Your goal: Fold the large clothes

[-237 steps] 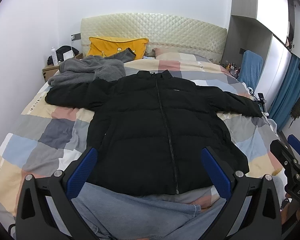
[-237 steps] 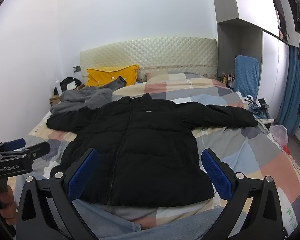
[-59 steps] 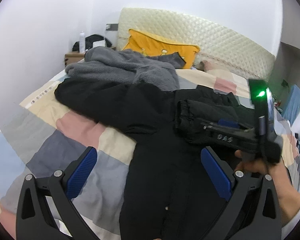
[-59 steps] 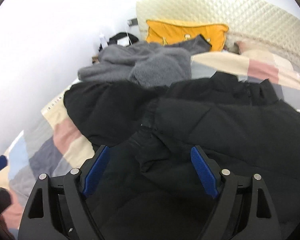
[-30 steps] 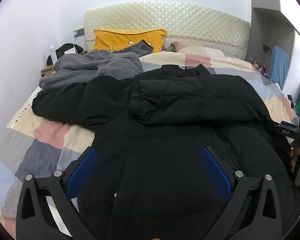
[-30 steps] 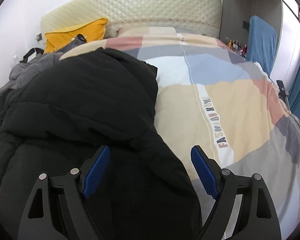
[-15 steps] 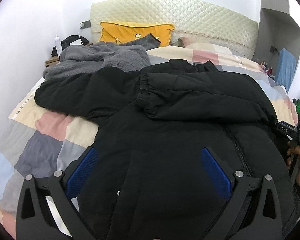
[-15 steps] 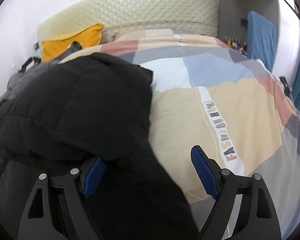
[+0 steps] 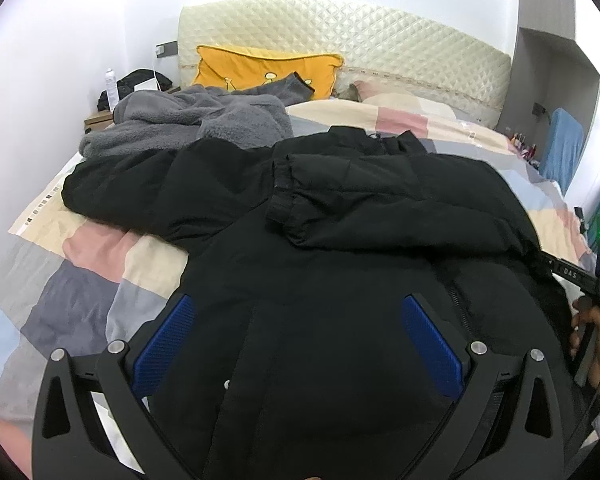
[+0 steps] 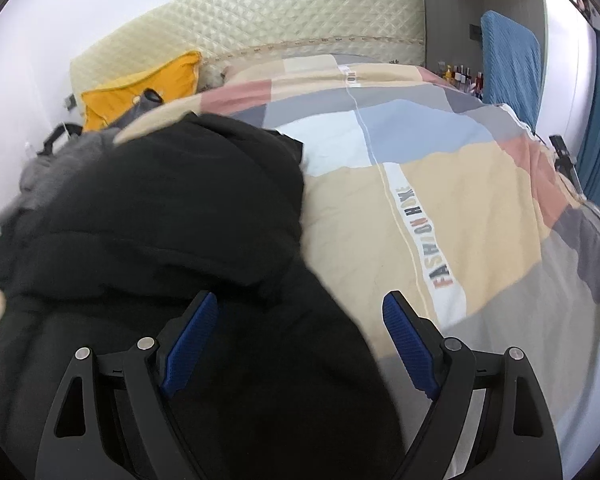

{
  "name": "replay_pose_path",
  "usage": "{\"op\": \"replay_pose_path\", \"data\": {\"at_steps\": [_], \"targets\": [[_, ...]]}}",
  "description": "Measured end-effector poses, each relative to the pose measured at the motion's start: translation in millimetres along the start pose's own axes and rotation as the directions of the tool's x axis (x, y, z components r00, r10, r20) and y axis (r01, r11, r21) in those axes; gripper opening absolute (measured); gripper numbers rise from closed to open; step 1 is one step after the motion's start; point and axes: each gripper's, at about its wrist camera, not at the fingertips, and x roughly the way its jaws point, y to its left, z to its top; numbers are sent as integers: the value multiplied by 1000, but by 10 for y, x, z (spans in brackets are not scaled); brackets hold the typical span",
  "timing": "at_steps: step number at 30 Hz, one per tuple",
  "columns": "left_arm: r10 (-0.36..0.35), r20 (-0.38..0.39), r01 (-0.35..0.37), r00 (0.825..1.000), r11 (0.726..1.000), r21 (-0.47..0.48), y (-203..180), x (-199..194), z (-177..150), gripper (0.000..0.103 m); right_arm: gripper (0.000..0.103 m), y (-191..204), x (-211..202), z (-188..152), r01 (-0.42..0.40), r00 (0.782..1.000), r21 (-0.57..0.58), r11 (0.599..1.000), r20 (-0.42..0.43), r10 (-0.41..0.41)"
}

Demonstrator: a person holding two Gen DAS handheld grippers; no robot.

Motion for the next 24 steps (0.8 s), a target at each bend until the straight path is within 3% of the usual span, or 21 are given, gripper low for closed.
{"op": "replay_pose_path", "data": {"at_steps": [3, 7, 14, 24], "targets": [[-23, 15, 23, 1000, 1000, -2, -34, -77, 0, 103, 85, 147, -357, 8, -54, 998, 7, 999, 45, 54], [-41, 25, 41, 999, 999, 7, -112, -98, -25, 103, 85, 423, -798, -98, -48, 991, -95, 994, 119, 60], [-82, 11, 82, 997, 997, -7, -166, -104, -70, 103, 87, 626, -1403, -363, -85, 975, -107, 991, 195, 105], [-97, 34, 97, 995, 995, 18, -262, -216, -142, 103, 89, 926, -1868, -646, -105, 950, -205, 973, 269, 159]]}}
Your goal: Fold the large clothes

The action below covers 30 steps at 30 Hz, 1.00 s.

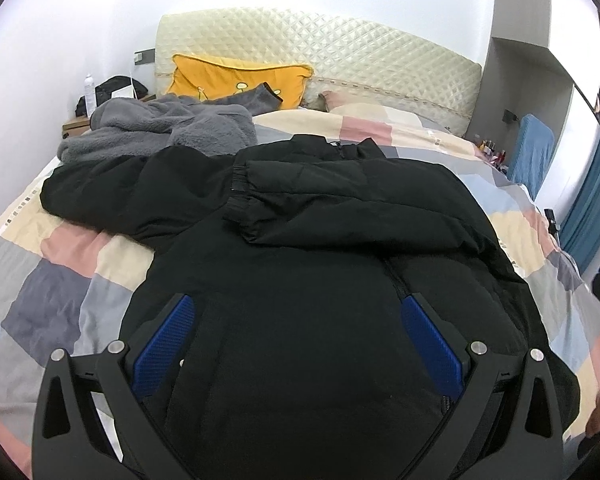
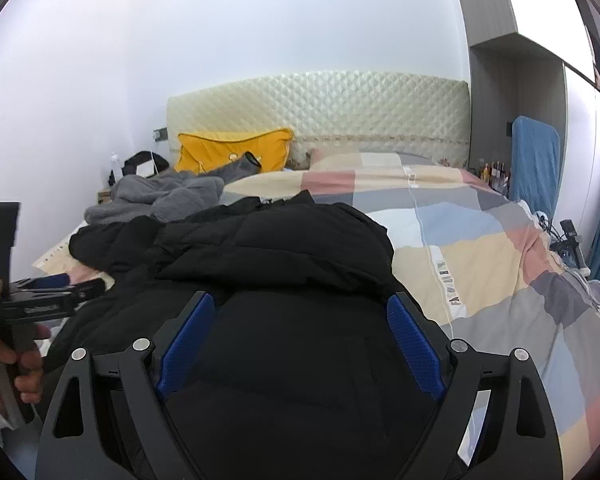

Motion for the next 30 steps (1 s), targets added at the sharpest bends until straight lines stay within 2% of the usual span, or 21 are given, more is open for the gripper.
{"op": "replay_pose_path", "data": {"at_steps": [3, 6, 10, 12, 14, 17, 22, 26, 30], "targets": [[11, -5, -10, 1000, 1000, 20, -52, 38, -19, 103, 89, 19, -98, -68, 4, 1000, 4, 1000, 5, -4], [0, -7, 0, 1000, 1000, 15, -59, 43, -18, 103, 92, 56, -220, -121, -39, 999, 38, 998, 8, 39], [33, 0, -33, 999, 999, 33, -32, 51, -20, 103, 94, 175, -351, -168, -53, 998, 26, 998, 30, 52], [26, -17, -26, 1000, 999, 25, -7, 81, -31, 103, 95, 183, -338, -182, -63, 998, 33, 997, 29, 62], [3, -40, -1, 999, 999, 51, -12, 124, -33, 103, 96, 163, -291, -189, -53, 998, 40, 998, 24, 52], [34, -36, -31, 999, 994, 101, -24, 156, -19, 103, 103, 132, -220, -211, -26, 999, 45, 999, 29, 24], [17, -69, -13, 998, 999, 51, 95, 209, 66, 103, 103, 71, -127, -219, -1, 1000, 52, 999, 28, -1], [94, -83, -85, 992, 991, 106, 138, 251, 214, 103, 103, 9, -92, -231, 1, 1000, 70, 998, 24, -3], [124, -80, -115, 989, 987, 109, 354, 252, 483, 103, 103, -96, -78, -246, -29, 999, 121, 992, 37, 25]]}}
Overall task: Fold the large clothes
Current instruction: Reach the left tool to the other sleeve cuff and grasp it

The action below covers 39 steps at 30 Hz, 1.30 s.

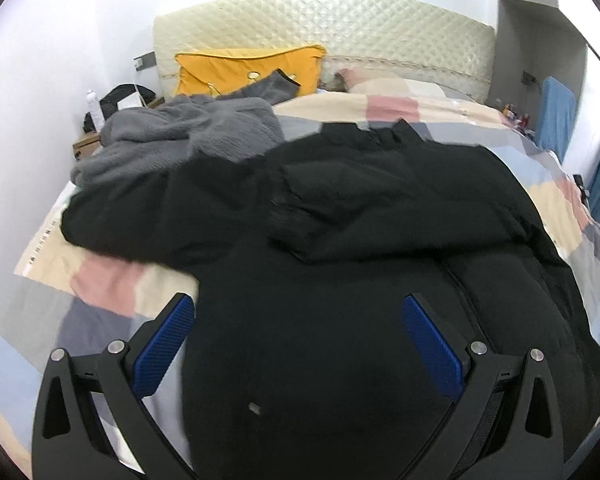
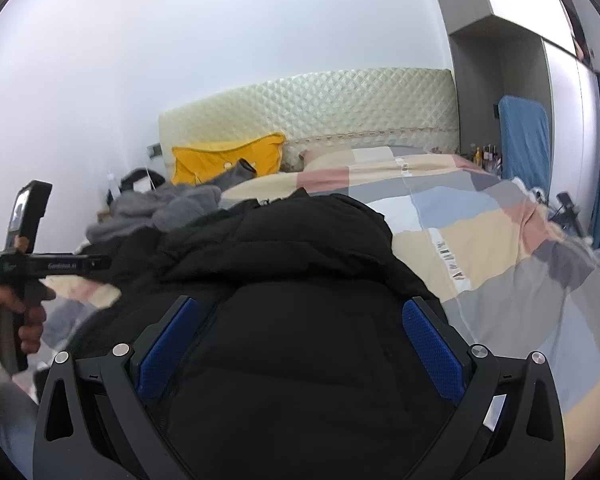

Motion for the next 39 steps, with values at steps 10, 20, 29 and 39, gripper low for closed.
{"op": "replay_pose_path", "data": {"at_steps": [10, 20, 29, 39], "targets": [[227, 18, -226, 974, 973, -50, 1283, 221, 695, 103, 103, -33, -63, -27, 1, 998, 36, 999, 55, -3], [277, -103, -295, 955, 911, -289, 2906, 438, 787, 103, 103, -81, 64, -97, 52, 999, 62, 997, -3, -52], [77, -138, -148, 987, 756, -637, 4184, 1050, 205, 102, 103, 68, 303, -142, 96, 989, 64, 993, -117, -89], [-78, -20, 35, 997, 638, -770, 4941, 1974, -187, 96, 103, 324, 660, -83, 146, 976, 32, 989, -169, -139]]}}
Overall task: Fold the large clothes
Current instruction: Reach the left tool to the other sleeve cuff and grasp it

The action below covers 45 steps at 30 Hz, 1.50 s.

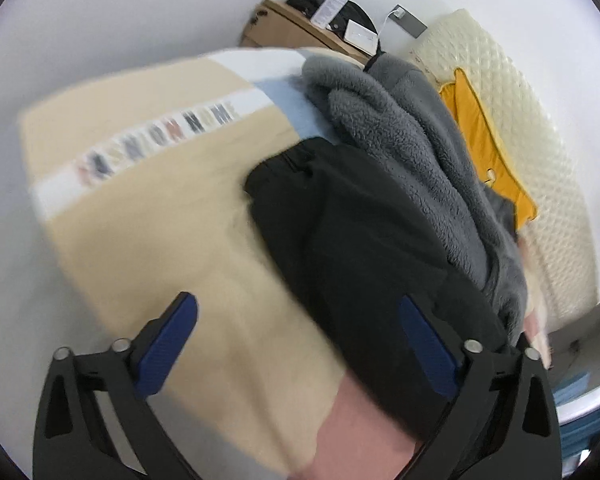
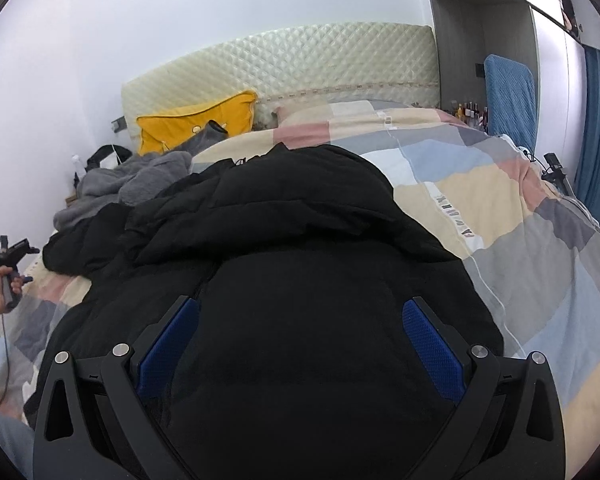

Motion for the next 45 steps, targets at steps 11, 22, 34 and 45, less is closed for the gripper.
{"op": "replay_pose_path", "data": {"at_steps": [11, 22, 34, 45], "targets": [[55, 59, -57, 997, 998, 23, -410, 736, 81, 96, 103, 119, 322, -67, 26, 998, 30, 999, -62, -24], [104, 70, -102, 992, 994, -30, -762, 256, 172, 5, 103, 108, 160, -40, 25, 999, 3, 1000, -26, -25], [148, 169, -159, 974, 986, 53, -1518, -1060, 180, 4, 103, 50, -158, 64, -40, 999, -15, 999, 30, 41], [73, 280, -135, 957, 969, 209, -2578, -1989, -186, 4, 103, -210, -559, 169, -95, 990, -20, 995, 102, 96]]}}
